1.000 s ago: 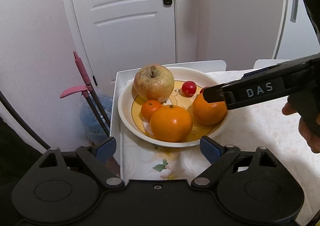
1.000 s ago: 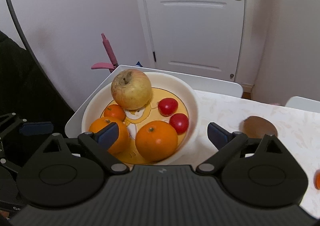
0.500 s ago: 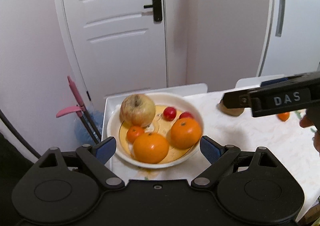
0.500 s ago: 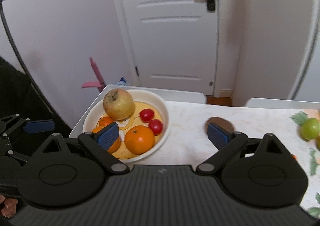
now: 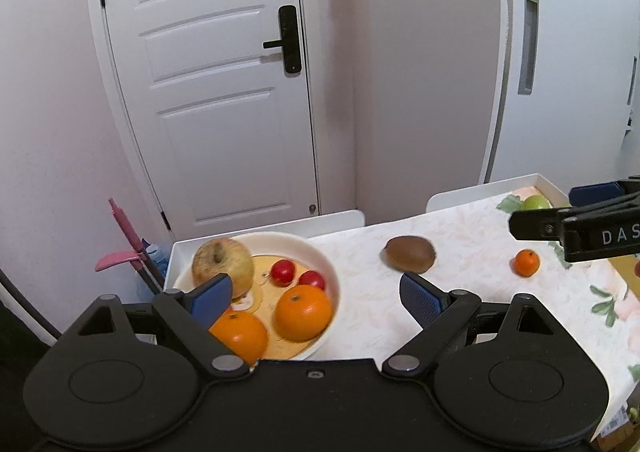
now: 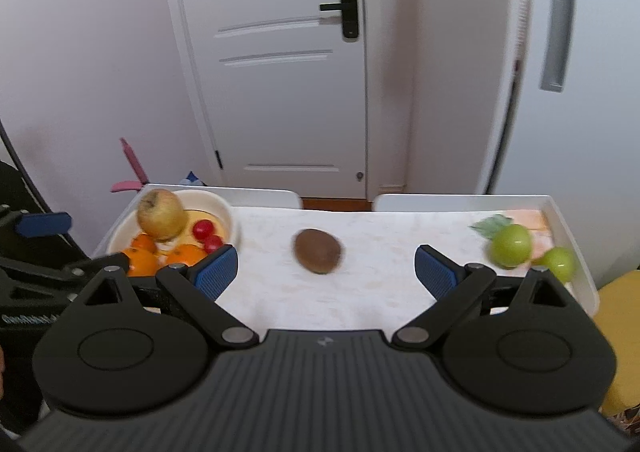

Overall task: Organize fruits
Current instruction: 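Grasp the brown kiwi with the left tool while the right tool grasps a green apple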

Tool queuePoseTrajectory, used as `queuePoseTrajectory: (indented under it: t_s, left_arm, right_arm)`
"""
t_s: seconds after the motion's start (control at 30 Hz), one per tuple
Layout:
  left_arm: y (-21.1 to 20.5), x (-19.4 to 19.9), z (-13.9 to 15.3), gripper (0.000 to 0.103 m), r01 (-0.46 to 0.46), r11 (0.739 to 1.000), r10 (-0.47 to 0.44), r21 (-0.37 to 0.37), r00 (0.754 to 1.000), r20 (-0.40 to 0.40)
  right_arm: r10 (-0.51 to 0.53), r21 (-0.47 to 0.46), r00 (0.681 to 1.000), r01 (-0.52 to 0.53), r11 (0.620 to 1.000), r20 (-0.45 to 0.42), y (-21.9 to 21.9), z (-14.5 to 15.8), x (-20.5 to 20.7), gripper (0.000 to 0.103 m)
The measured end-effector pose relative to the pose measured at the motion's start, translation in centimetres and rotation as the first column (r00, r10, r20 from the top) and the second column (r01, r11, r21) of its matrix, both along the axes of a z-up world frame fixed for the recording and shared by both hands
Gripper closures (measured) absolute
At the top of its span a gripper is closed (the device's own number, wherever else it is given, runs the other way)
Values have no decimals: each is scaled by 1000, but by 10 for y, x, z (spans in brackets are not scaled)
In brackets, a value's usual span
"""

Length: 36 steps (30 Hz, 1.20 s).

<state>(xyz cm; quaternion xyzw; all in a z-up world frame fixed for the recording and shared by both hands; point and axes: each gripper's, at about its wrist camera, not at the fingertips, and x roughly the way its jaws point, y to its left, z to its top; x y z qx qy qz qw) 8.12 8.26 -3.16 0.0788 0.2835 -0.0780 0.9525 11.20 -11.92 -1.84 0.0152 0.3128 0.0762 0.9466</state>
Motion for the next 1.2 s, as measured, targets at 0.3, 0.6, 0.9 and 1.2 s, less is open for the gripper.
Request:
queuePoseTrajectory:
  t_s: [0.3, 0.6, 0.9, 1.2]
  left_arm:
    - [-71, 6, -4, 4, -28, 1000, 28, -8, 1000, 0]
    - [-127, 37, -24, 4, -95, 995, 94, -8, 995, -17]
    - [-147, 86, -64, 4, -106, 994, 106, -5, 994, -41]
    - [-144, 130, -102, 5, -61, 997, 63, 36, 995, -71]
  right_arm:
    - [6, -49, 1000, -6, 999, -11, -83, -10, 17, 0]
    - [78, -52, 996, -81, 995, -50, -147, -34, 51, 0]
    - [136, -82, 987, -143, 986, -89, -177, -70, 92, 0]
    - [165, -97, 978, -178, 979, -131, -184, -102, 126, 0]
